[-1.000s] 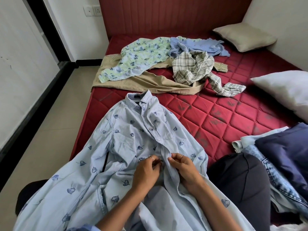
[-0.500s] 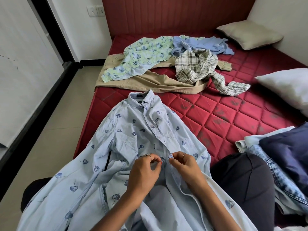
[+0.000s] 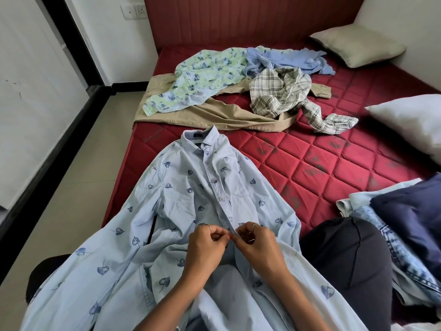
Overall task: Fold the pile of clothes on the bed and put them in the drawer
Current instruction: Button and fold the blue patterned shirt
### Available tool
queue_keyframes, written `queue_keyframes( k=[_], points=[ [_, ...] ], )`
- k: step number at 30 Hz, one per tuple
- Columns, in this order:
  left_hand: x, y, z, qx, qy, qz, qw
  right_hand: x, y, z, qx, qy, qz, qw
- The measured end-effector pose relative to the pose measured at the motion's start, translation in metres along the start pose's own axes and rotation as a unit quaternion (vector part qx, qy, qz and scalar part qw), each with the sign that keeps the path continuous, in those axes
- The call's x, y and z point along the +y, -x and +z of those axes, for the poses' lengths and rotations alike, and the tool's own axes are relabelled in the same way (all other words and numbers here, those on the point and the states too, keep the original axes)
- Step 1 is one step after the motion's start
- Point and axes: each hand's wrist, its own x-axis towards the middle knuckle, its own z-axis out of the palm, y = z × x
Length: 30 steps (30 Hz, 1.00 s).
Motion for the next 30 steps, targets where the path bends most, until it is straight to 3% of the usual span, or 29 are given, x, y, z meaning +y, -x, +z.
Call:
queue_keyframes(
  k=[10,14,23,30],
  points=[
    [-0.008,-0.004,0.010,-0.018,0.176,-0.131,0.976,0.002,0.004,0.003,-0.015,-0.102,0.036,0.994],
    [-0.009,-0.005,0.010,-0.029,0.193,-0.145,0.970,0.009,0.002,0.004,-0.028,-0.178,0.083,0.980],
    [-0.020,-0.009,0.010,-0.062,0.248,-0.197,0.947,0.010,0.002,0.008,-0.046,-0.131,0.097,0.986],
    [-0.024,-0.012,0.014,-0.064,0.233,-0.206,0.948,0.012,0.002,0.011,-0.047,-0.081,0.089,0.992]
  ],
)
